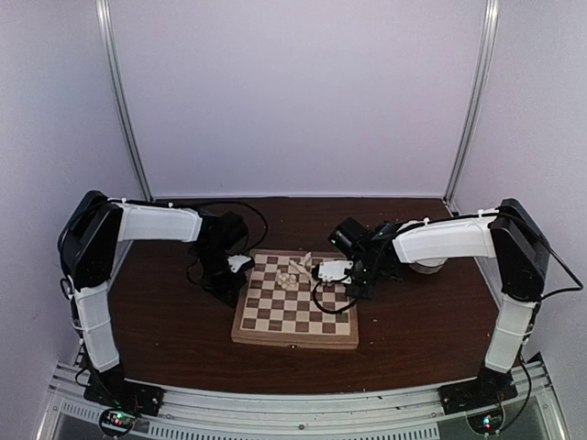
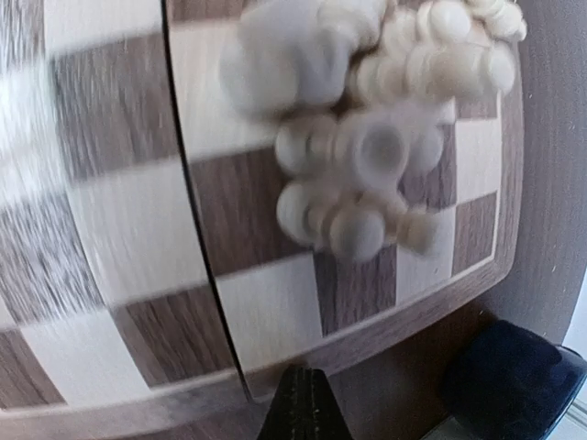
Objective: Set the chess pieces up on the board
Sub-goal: Adjust the chessboard at the center of the board.
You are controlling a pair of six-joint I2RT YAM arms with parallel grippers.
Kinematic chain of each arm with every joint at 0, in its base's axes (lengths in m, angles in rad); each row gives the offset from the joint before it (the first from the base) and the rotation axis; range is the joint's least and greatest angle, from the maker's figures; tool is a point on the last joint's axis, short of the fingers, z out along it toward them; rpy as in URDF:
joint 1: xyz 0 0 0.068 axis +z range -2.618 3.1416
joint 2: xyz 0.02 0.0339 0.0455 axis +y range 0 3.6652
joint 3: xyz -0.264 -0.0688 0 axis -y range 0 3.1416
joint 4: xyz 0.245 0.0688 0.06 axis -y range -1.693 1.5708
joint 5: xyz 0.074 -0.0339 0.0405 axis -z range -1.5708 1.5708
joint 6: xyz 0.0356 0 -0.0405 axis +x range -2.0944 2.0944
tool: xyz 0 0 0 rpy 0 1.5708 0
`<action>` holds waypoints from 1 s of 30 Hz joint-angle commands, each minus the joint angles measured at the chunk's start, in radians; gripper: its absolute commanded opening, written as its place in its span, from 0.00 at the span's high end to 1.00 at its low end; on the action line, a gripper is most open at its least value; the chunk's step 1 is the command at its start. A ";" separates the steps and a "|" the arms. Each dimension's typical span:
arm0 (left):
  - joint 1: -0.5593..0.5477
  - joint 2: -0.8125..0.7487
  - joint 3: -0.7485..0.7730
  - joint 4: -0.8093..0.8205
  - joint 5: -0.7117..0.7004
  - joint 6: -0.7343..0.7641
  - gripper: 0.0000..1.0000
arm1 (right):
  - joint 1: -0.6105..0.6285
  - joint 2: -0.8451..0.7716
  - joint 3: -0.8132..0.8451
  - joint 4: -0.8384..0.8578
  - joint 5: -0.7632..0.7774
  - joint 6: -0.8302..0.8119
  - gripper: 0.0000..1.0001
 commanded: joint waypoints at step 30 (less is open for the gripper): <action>-0.178 -0.339 0.137 0.146 -0.381 0.037 0.33 | -0.051 -0.213 0.236 -0.177 -0.446 0.195 0.49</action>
